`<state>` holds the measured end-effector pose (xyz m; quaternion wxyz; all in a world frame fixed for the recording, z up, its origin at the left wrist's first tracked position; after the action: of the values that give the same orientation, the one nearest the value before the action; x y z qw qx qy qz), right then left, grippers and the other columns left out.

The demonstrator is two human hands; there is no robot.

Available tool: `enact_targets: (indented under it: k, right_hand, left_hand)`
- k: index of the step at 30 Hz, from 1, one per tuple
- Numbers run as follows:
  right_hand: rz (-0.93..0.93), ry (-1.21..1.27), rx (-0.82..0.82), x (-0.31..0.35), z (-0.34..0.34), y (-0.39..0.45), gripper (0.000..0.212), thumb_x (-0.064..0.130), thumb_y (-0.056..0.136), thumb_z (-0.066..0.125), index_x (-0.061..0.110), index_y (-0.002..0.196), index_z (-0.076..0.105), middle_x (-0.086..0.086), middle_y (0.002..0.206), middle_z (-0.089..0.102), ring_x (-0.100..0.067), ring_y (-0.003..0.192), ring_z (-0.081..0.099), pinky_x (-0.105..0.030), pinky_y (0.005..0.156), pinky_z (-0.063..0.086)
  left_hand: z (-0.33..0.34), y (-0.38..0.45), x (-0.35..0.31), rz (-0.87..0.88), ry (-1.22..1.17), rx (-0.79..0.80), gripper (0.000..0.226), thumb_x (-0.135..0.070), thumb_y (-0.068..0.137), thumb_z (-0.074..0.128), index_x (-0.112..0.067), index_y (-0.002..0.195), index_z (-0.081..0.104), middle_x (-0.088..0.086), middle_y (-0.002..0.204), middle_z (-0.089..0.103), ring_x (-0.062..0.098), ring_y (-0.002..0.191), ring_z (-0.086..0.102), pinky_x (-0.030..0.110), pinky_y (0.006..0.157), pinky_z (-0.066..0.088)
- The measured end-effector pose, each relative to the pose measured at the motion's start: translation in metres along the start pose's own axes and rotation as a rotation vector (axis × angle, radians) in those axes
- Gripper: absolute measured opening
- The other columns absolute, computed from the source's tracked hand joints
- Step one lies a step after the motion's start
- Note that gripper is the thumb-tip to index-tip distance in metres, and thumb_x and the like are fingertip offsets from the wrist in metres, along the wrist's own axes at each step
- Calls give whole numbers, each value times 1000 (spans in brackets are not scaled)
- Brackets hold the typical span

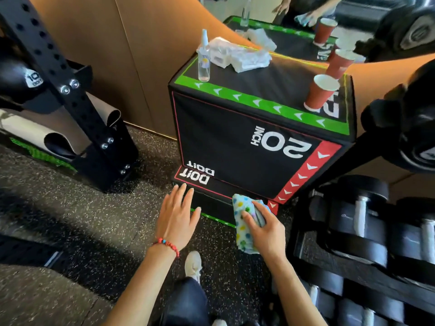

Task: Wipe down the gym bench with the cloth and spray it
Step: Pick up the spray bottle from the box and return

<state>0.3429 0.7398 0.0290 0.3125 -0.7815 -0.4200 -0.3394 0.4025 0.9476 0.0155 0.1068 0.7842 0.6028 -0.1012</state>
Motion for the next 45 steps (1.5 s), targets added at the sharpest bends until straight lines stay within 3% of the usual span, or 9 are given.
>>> enact_targets:
  k: [4,8,15,22,31,35,39,42,45]
  right_hand:
    - [7,26,-48,38,15,56,42,41,80,66,30,120,60,3,112,65,-12,97,59,-25,83,45]
    - [6,88,-101,80,25,101,40,37,81,67,29,119,61,7,109,65,-4,90,56,-18,80,41]
    - [-17,131,-171,127,27,170,40,38,80,68,28,118,62,8,112,65,0,93,54,-5,76,33]
    - [-82,205,-189,155,15,239,38,36,79,69,27,116,63,10,111,65,0,99,57,-14,84,39]
    - [-120,240,-176,181,9,307,37,33,78,70,26,114,64,14,102,63,2,92,57,5,72,35]
    - [-105,293,-192,183,14,316,36,31,78,71,26,113,64,9,103,67,5,88,59,-6,79,45]
    - [-71,305,-238,186,21,319,37,33,77,72,29,112,64,11,98,67,7,84,61,-7,75,47]
    - [-42,319,-288,190,27,317,35,34,77,71,32,111,64,11,98,67,1,86,64,-19,77,51]
    - [-26,315,-327,194,35,312,36,35,77,71,31,112,63,10,98,67,-1,88,64,-20,78,51]
  left_hand:
    - [-10,68,19,43,-10,-16,47,-32,91,49,-1,127,52,21,135,48,39,127,43,53,101,35]
    - [-25,126,36,63,-6,-39,55,-38,90,33,-2,125,55,21,133,51,38,125,45,52,101,34]
    - [-47,208,45,46,-65,-150,57,-38,90,35,0,128,51,22,137,47,40,128,41,52,102,33]
    - [-61,291,31,54,-112,-255,58,-38,90,34,1,129,50,22,136,47,40,129,40,51,104,33]
    - [-81,379,4,-55,-515,-421,64,-41,88,35,-1,137,39,18,141,42,28,132,36,27,107,24]
    - [-85,409,0,-73,-668,-510,57,-37,90,40,-2,135,42,13,137,46,20,126,43,11,101,25]
    - [-81,436,1,-22,-724,-521,46,-29,91,50,1,127,49,13,126,54,-2,107,41,-3,88,26]
    - [-77,449,5,4,-744,-480,38,-26,90,55,-1,119,55,12,110,62,7,93,51,10,81,40]
    - [-74,455,9,49,-776,-427,35,-25,89,58,-1,114,56,8,102,62,14,87,53,1,73,34]
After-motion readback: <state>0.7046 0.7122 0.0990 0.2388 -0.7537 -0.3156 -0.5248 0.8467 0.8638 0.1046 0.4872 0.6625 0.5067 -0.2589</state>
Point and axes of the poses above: each hand's wrist, its own y-axis towards the middle knuckle, its own z-axis out of the palm, x = y × z, the point moved 1 cm from there along y, towards the middle knuckle
